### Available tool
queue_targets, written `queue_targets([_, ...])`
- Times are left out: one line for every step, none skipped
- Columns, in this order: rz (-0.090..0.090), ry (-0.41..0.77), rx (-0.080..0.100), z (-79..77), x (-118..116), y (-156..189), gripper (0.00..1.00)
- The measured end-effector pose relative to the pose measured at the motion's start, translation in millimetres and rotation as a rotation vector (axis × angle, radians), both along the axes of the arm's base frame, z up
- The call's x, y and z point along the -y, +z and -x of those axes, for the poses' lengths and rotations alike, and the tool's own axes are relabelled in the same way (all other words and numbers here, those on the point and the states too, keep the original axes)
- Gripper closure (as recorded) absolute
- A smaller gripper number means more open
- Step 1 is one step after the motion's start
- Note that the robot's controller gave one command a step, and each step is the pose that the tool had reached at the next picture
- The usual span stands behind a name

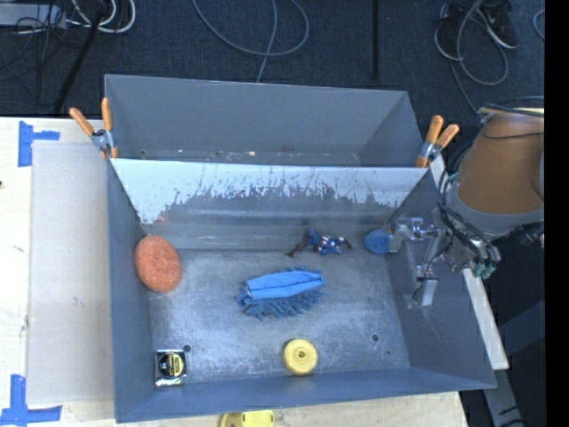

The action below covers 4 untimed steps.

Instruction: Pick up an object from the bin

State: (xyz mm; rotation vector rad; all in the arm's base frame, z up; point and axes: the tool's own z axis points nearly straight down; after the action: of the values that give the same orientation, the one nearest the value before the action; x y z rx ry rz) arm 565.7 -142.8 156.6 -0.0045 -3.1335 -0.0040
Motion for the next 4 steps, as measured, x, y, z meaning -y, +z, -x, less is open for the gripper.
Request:
queue_targets([0.002,0.003,0.008,-1.7,0,5,0.00])
queue_targets([0.003,-0.045,0.013,-13.4,-25,-55,0.00])
queue_targets([0.000,-0.064,0.006,-29.3,-53,-90,0.00])
queue_targets([0.003,0.050,0.008,-43.6,-65,-87,0.00])
